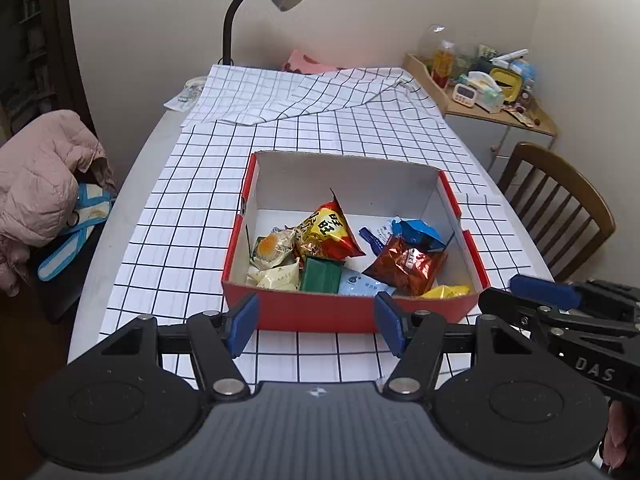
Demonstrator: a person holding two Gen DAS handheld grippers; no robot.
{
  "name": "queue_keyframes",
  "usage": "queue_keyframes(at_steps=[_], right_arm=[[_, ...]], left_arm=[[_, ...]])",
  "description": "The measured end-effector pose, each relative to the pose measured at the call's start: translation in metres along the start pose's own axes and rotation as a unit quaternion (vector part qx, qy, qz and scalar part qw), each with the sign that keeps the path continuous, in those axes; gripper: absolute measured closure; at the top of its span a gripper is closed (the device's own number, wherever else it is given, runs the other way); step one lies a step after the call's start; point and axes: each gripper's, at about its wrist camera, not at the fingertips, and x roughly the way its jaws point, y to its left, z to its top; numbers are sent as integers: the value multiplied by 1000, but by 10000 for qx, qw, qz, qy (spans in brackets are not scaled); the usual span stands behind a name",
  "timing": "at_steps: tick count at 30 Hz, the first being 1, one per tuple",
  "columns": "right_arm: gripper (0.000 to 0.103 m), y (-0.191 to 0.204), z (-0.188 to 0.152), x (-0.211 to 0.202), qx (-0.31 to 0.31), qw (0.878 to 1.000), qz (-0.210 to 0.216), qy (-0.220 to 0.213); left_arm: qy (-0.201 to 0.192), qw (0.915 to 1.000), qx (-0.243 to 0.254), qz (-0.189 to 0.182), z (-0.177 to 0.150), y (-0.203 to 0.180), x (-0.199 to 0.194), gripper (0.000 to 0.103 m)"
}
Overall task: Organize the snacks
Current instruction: 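Move both tools back over the purple candy and wrapped sweet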
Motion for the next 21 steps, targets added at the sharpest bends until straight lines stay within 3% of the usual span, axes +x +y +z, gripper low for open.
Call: queue_keyframes(at_steps=[1, 2, 4, 7, 12, 14, 17, 21], right_arm=[[7, 2, -1, -4, 9, 10000, -39, -43], [0, 5, -3, -8, 7, 9999, -71, -108], [1, 10, -8, -17, -20, 9997, -84, -222], [1, 18, -15, -27, -77, 9996, -87, -239], [1, 29, -33, -40, -41, 9991, -260, -332], [1, 32, -39, -41, -34, 9989, -363, -281], [1, 37, -52, -43, -86, 9988, -405, -253], [1, 41, -69, -39, -178, 9987, -465, -128]], left_arm=[[-15, 10000, 14, -31, -2, 2, -3, 40], [-31, 10000, 26, -60, -5, 4, -6, 40], [-74, 9999, 76, -93, -11, 7, -11, 39], [-137, 9996, 135, -204, -23, 12, -19, 29], [-131, 9988, 227, -410, -42, 18, -28, 27], [-132, 9982, 225, -548, -49, 22, -30, 18], [-111, 9965, 220, -802, -58, 28, -29, 15], [-21, 9960, 302, -844, -68, 31, -23, 13]])
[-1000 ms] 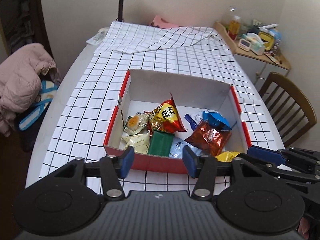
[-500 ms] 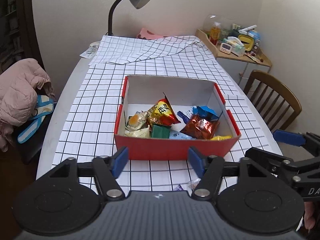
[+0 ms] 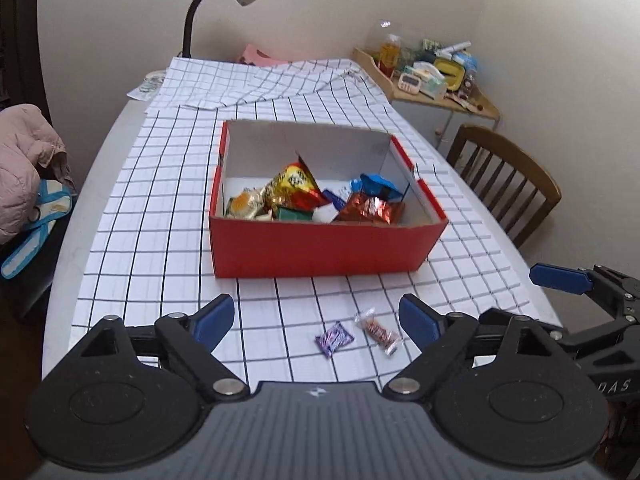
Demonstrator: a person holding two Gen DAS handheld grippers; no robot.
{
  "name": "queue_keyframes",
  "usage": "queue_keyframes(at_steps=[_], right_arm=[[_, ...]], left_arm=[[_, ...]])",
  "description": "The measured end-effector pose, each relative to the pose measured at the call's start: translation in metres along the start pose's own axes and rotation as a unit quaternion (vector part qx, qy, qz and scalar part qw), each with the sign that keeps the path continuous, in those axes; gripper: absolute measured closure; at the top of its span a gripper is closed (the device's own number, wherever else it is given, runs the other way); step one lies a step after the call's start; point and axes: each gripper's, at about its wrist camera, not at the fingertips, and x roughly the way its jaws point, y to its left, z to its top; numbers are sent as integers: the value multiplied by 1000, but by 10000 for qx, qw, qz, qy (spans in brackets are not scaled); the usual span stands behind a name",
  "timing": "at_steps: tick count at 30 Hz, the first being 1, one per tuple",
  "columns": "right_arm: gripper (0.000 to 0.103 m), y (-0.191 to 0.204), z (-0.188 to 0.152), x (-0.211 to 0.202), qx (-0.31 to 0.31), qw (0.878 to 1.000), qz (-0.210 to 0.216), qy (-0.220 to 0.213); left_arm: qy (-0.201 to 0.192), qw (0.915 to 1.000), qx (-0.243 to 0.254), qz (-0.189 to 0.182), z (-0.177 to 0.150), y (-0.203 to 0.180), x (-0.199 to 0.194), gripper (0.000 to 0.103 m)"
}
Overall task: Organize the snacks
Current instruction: 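Move both tools back over the purple candy and wrapped sweet, then grasp the purple candy with left tool while right tool grasps the wrapped sweet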
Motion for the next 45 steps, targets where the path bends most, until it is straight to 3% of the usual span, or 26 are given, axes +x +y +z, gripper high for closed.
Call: queue_keyframes(at_steps=[14, 25, 28, 38, 45], right_arm=[[6, -6, -34, 55, -590, 9950, -84, 807], [34, -16, -47, 112, -1075, 9847, 208, 1358], [45, -17, -47, 124, -1237, 9820, 242, 1409], [65, -14, -48, 152, -1667, 9720, 405, 1607], [79, -19, -50, 149, -1568, 9736, 383, 1614]], left_arm=[[556, 9972, 407, 279, -24, 2, 61, 13], [1088, 9905, 830, 117, -28, -11, 119, 14], [1175, 9887, 923, 83, -26, -13, 131, 22], [1408, 9820, 1255, -71, -28, -18, 152, 43], [1400, 9772, 1593, -103, -29, -29, 160, 46]])
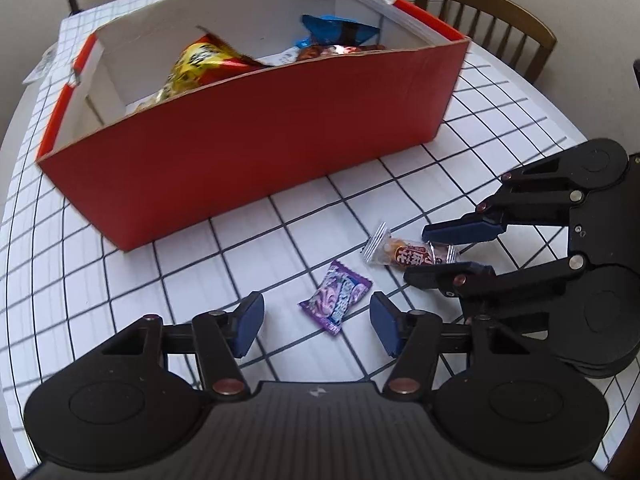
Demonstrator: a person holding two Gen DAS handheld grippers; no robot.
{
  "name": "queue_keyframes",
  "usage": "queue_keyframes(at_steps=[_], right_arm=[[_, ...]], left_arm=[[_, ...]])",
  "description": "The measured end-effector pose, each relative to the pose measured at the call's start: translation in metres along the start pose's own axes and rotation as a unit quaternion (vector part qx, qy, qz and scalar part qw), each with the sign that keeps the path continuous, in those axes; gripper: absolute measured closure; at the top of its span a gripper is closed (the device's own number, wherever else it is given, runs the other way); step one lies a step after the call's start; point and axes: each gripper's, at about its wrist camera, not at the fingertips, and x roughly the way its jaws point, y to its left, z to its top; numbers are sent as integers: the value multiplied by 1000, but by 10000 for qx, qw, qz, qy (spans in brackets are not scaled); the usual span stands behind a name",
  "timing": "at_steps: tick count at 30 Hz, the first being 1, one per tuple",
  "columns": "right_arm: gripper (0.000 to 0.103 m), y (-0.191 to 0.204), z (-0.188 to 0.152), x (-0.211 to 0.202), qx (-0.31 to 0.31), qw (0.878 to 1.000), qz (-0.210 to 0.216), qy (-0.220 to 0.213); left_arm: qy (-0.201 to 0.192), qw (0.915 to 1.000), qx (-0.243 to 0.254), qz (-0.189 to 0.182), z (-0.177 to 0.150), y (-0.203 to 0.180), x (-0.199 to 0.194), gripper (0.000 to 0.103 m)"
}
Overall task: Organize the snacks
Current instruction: 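Grasp the purple candy with left tool while right tool grasps the wrapped sweet, then carry both sweets into the red box and open both tools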
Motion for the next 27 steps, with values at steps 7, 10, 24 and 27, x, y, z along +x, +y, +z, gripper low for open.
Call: queue_keyframes(at_steps=[7, 10, 24, 27], right_arm=[[82, -16, -10, -11, 555, 9984, 24, -57], [82, -20, -14, -17, 757, 9970, 64, -112], [82, -24, -19, -28, 1632, 9862, -55, -281], [82, -24, -19, -34, 1805, 9830, -112, -332]], left_arm=[[154, 9993, 335, -46, 7, -9, 14, 59], [155, 9991, 392, -99, 7, -10, 15, 63], [62, 9989, -450, -76, 0, -7, 8, 79], [16, 9974, -716, -43, -5, -3, 2, 79]])
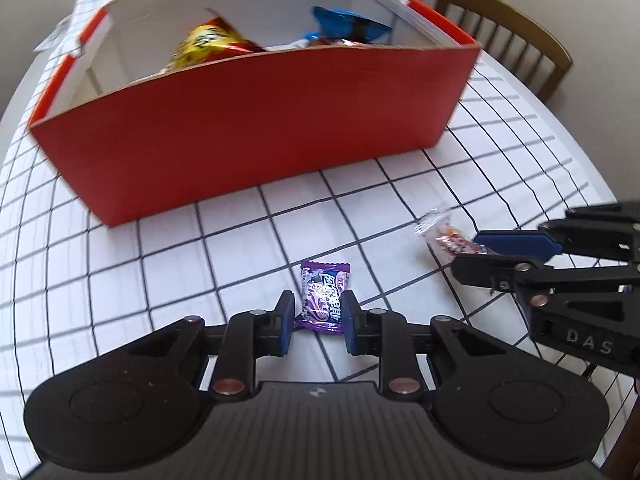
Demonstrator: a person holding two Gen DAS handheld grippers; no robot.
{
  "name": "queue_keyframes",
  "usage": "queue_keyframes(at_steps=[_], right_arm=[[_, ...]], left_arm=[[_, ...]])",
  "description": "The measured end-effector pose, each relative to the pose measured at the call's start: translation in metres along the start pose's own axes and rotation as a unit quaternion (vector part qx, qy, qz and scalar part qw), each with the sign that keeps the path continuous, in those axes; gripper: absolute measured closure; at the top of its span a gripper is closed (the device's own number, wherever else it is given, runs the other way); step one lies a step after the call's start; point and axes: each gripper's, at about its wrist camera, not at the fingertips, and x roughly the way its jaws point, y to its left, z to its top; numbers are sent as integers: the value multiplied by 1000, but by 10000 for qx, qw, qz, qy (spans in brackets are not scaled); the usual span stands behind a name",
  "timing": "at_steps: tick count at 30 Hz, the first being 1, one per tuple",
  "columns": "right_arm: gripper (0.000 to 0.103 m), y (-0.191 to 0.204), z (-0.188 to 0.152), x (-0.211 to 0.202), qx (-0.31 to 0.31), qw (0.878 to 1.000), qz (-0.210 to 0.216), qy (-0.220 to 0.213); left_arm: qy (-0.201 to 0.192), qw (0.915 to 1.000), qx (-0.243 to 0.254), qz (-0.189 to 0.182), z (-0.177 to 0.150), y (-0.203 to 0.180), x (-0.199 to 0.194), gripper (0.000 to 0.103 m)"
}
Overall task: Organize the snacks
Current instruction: 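Carry both sweets into the red box and open both tools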
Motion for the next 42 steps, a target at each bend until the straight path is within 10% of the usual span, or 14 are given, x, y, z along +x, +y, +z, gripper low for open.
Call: queue_keyframes(at_steps=[22, 42], right_arm=[[82, 30, 16, -83, 276, 9966, -173, -750], [82, 41, 103, -94, 81, 9907, -265, -1329]], left_arm=[[-1026, 9914, -815, 54, -8, 18, -112, 79], [-1637, 9802, -980, 523, 67, 40, -152, 79]])
